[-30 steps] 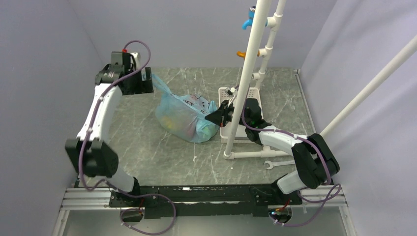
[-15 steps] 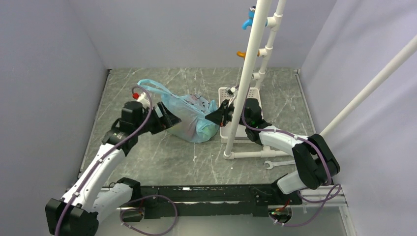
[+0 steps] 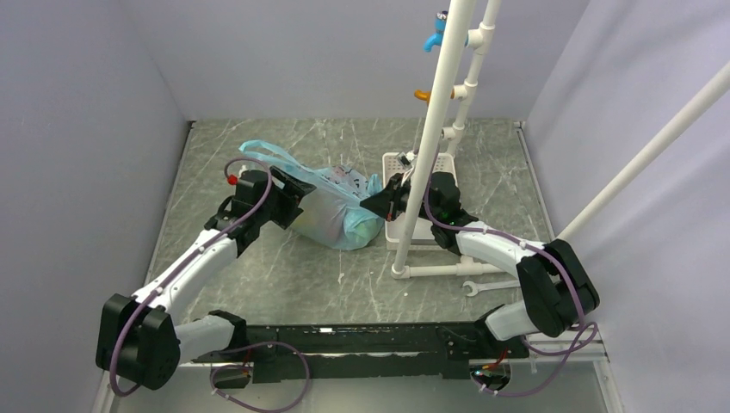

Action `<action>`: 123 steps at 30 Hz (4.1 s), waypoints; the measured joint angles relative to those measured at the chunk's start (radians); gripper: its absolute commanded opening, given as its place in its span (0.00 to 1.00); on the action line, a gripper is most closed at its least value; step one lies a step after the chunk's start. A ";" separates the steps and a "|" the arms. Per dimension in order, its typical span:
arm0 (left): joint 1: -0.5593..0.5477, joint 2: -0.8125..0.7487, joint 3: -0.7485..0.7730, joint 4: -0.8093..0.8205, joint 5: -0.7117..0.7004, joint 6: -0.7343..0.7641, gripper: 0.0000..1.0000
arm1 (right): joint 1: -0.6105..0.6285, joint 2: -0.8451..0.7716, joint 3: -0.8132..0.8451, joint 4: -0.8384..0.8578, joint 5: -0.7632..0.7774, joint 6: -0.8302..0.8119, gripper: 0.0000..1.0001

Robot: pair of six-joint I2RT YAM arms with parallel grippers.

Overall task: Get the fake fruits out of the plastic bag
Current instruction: Adjust the plastic bag at the center of the board.

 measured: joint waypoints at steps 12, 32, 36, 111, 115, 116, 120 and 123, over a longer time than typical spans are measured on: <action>-0.007 0.042 0.086 -0.009 -0.112 -0.030 0.93 | 0.002 0.000 -0.008 -0.005 0.000 0.000 0.00; -0.030 0.024 0.113 -0.025 -0.152 0.072 0.94 | 0.003 0.000 -0.008 -0.008 0.000 -0.004 0.00; -0.030 -0.056 0.045 0.013 -0.152 0.079 0.86 | 0.003 0.000 -0.008 -0.008 0.000 -0.004 0.00; -0.030 0.080 0.102 0.106 0.024 0.402 0.00 | -0.119 0.004 0.534 -0.728 -0.001 -0.278 0.99; -0.030 0.080 0.102 0.091 0.064 0.436 0.00 | -0.119 0.092 0.628 -0.756 -0.043 -0.356 0.99; -0.030 0.080 0.102 0.087 0.070 0.442 0.00 | -0.118 0.127 0.660 -0.774 -0.061 -0.374 0.99; -0.030 0.080 0.102 0.072 0.092 0.474 0.00 | -0.106 0.276 0.790 -0.826 -0.106 -0.418 0.98; -0.029 0.080 0.102 0.052 0.099 0.494 0.00 | -0.070 0.380 0.882 -0.877 -0.097 -0.459 0.94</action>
